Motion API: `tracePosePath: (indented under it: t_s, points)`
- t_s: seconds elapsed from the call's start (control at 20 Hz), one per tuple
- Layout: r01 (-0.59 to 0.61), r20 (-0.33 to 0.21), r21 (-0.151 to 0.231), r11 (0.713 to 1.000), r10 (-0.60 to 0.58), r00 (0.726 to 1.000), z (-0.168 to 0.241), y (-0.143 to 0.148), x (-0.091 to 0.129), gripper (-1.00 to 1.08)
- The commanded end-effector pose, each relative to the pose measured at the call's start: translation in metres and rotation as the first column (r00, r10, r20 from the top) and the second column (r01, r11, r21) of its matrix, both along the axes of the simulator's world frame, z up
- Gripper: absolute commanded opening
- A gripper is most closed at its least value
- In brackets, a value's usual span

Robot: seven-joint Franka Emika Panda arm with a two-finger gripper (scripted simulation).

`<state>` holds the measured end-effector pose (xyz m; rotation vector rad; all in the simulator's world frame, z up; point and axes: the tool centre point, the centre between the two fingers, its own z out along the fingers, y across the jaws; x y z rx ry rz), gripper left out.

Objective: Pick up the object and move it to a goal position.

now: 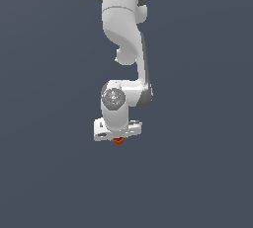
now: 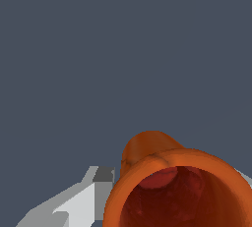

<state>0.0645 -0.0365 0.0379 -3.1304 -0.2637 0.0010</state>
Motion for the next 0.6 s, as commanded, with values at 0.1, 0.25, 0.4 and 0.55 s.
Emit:
tracePosePath:
  t_s: [0.1,0.25,0.4,0.55]
  points:
    - [0.0,0.001,0.0,1.0,0.0,1.0,0.0001,0.0,0.0003,-1.0]
    - [0.0,0.001,0.0,1.0,0.0,1.0,0.0001,0.0,0.0003,-1.0]
    - [0.0,0.0,0.0,1.0,0.0,1.0,0.0002,0.0002,0.0002,-1.0]
    - [0.0,0.0,0.0,1.0,0.0,1.0,0.0049,0.0034,0.0003,-1.0]
